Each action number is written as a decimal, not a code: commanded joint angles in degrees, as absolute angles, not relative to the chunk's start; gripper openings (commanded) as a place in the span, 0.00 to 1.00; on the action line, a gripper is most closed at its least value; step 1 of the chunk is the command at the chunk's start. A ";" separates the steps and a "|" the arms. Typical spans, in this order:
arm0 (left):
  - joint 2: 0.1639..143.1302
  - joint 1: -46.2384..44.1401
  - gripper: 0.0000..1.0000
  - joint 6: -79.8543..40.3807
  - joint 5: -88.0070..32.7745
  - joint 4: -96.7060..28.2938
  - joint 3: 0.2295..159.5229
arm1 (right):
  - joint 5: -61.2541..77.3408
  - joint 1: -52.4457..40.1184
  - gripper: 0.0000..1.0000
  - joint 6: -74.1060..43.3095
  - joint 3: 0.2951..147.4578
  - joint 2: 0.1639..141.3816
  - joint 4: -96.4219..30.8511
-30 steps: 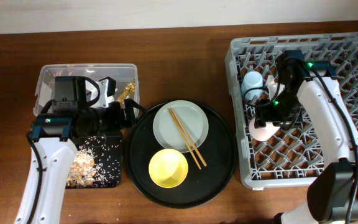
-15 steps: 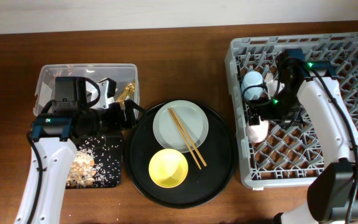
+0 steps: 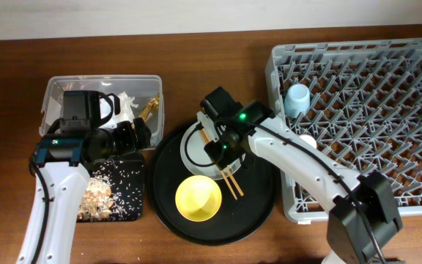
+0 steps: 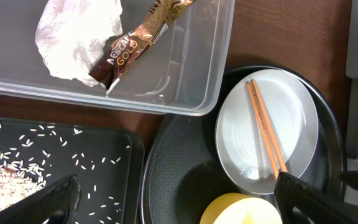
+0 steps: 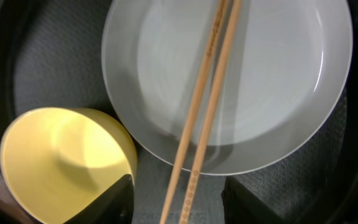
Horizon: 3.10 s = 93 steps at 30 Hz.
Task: Sort waste into correct bins and load items into the dishwasher rack
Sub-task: 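Grasp one chopstick from the white plate with the right gripper, then insert the chopstick upright into the dish rack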
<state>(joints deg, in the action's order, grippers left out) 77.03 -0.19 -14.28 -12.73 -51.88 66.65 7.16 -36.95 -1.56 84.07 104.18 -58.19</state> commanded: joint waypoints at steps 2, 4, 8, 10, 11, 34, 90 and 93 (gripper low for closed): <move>77.01 0.08 0.99 -13.56 -11.97 -51.96 66.78 | 5.28 -37.12 0.39 -2.46 79.85 106.89 -52.53; 77.01 0.08 0.99 -13.56 -11.97 -51.96 66.78 | 5.30 -37.12 0.24 -2.46 77.52 107.39 -50.57; 77.01 0.08 0.99 -13.56 -11.97 -51.96 66.78 | 5.28 -37.12 0.23 -2.46 73.14 107.42 -45.10; 77.01 0.08 0.99 -13.56 -11.94 -51.96 66.78 | 4.32 -37.12 0.31 -2.48 69.93 107.42 -41.52; 77.01 0.08 0.99 -13.56 -11.94 -51.96 66.78 | 3.03 -37.10 0.31 -2.48 69.63 107.42 -41.34; 77.01 0.08 0.99 -13.56 -11.97 -51.96 66.78 | -0.23 -37.12 0.34 -2.46 68.01 107.42 -41.23; 77.01 0.08 0.99 -13.56 -11.94 -51.96 66.78 | 1.85 3.31 0.50 -3.09 95.04 107.48 -57.10; 77.01 0.08 0.99 -13.56 -11.94 -51.96 66.78 | -0.93 5.34 0.50 -3.07 95.04 111.48 -54.85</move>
